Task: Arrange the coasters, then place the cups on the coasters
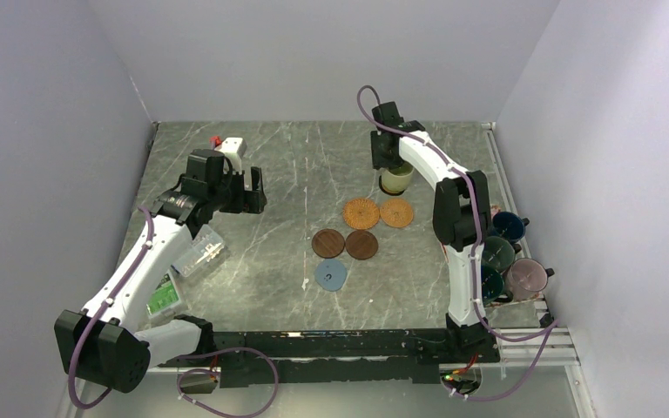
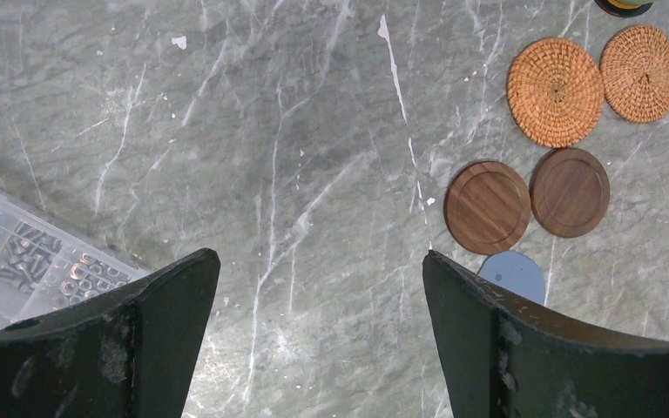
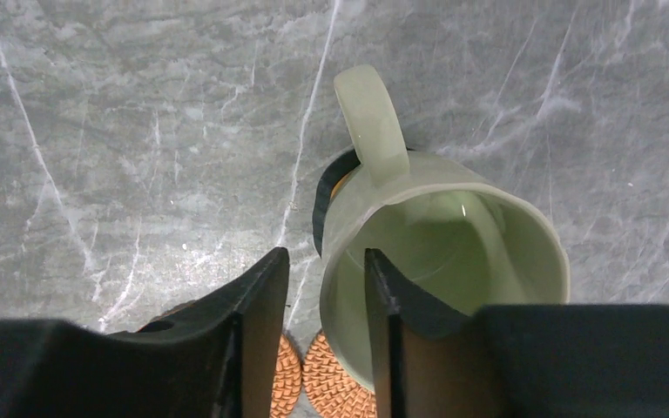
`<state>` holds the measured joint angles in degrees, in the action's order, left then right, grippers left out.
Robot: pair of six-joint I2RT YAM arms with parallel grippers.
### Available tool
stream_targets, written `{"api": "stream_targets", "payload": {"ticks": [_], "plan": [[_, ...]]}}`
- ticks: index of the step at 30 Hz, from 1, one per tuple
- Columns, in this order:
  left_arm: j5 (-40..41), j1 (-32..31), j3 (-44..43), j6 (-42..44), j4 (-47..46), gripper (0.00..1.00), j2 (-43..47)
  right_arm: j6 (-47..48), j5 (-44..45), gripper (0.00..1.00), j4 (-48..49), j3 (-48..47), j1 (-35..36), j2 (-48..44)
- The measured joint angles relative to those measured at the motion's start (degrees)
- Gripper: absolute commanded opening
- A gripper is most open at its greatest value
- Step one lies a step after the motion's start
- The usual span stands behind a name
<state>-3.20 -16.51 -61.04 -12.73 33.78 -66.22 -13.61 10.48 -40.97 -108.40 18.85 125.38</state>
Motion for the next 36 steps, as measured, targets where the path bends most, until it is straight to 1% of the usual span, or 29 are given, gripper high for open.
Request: {"api": "stream_targets", "payload": {"ticks": [4,6,7,12,15,18,23,24,26,28,30,33,36], "plan": [[0.02,0.00,0.00,0.00,-0.02,0.93,0.00,0.02,-0.13,0.50,-0.02,-0.79,0.00,0.00],[0.02,0.00,0.00,0.00,-0.02,0.93,0.00,0.00,-0.37,0.59,-0.04,-1.18,0.11,0.00],[0.02,0.00,0.00,0.00,0.00,0.93,0.00,-0.02,-0.52,0.61,-0.09,-1.33,0.11,-0.02],[0.04,0.00,0.00,0.02,0.00,0.93,-0.04,0.07,-1.77,0.66,-2.05,-1.60,0.17,-1.22],[0.09,0.00,0.00,0.00,-0.02,0.93,-0.04,0.15,-2.27,0.69,-4.02,-1.40,0.22,-4.31],[0.31,0.00,0.00,0.00,-0.04,0.93,-0.02,0.31,-2.49,0.72,-5.25,0.74,0.22,-10.86],[1.20,0.00,0.00,0.00,-0.07,0.93,0.07,-0.22,-1.46,0.76,-5.84,9.18,0.15,-27.15],[1.42,0.00,0.00,0.00,-0.07,0.93,0.07,-0.66,-1.11,0.76,-5.70,12.28,-0.04,-31.54],[1.53,0.00,0.00,0.00,-0.02,0.93,0.07,-1.77,-0.52,0.77,-5.81,16.83,-1.05,-37.44],[1.51,0.00,0.00,-0.02,-0.04,0.93,0.07,-3.52,-0.57,0.78,-5.29,22.93,-3.56,-43.12],[1.46,0.00,0.00,-0.02,-0.04,0.93,0.07,-5.92,-0.94,0.78,-4.37,30.49,-8.11,-48.72],[1.27,0.00,0.00,-0.02,-0.02,0.93,0.07,-9.64,-1.25,0.83,-2.89,41.77,-14.75,-55.49],[0.85,0.00,0.00,-0.07,0.00,0.93,0.00,-12.46,-0.31,0.85,-2.19,49.07,-15.96,-58.84]]}}
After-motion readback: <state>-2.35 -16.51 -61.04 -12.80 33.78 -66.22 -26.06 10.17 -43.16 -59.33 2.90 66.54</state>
